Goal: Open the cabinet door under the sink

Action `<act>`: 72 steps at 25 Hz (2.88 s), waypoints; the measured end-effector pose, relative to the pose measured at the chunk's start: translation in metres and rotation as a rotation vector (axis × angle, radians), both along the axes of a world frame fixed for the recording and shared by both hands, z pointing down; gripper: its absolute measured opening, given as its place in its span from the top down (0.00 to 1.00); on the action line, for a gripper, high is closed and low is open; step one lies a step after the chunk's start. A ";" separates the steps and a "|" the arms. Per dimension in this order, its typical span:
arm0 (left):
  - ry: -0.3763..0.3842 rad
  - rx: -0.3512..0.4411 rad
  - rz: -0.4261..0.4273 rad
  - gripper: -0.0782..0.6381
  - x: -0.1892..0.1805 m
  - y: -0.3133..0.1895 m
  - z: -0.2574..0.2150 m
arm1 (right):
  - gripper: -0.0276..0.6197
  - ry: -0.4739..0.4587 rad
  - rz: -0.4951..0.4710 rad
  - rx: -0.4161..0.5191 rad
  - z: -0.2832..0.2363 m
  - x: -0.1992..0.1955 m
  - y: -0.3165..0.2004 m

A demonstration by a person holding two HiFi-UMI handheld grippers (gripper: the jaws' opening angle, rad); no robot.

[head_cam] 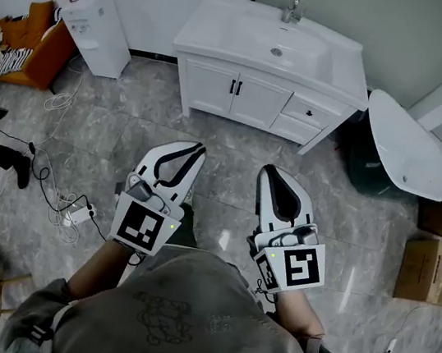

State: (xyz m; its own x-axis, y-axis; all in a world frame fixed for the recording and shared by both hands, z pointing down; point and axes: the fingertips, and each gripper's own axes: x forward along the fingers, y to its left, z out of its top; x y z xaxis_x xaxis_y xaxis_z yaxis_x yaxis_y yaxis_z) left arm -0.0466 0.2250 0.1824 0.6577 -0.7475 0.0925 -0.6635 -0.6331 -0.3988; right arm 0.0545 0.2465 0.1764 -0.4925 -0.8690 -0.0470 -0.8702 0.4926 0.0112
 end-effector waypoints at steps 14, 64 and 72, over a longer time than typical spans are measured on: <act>-0.014 -0.042 -0.009 0.85 -0.048 -0.161 0.003 | 0.91 0.010 0.020 -0.050 0.001 -0.041 -0.162; -0.018 -0.327 -0.007 0.85 -0.011 -0.521 0.273 | 0.78 0.131 0.197 -0.592 0.407 -0.013 -0.568; -0.049 -0.427 -0.029 0.85 0.003 -0.533 0.362 | 0.78 0.107 0.249 -0.706 0.496 -0.001 -0.586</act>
State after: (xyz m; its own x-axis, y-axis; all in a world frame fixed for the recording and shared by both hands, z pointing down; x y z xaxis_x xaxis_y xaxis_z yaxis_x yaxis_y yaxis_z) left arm -0.0440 -0.3082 0.5447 0.6238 -0.6536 0.4286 -0.6704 -0.7294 -0.1364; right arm 0.0537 -0.3395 0.6723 -0.2480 -0.7613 0.5991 -0.9687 0.2027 -0.1434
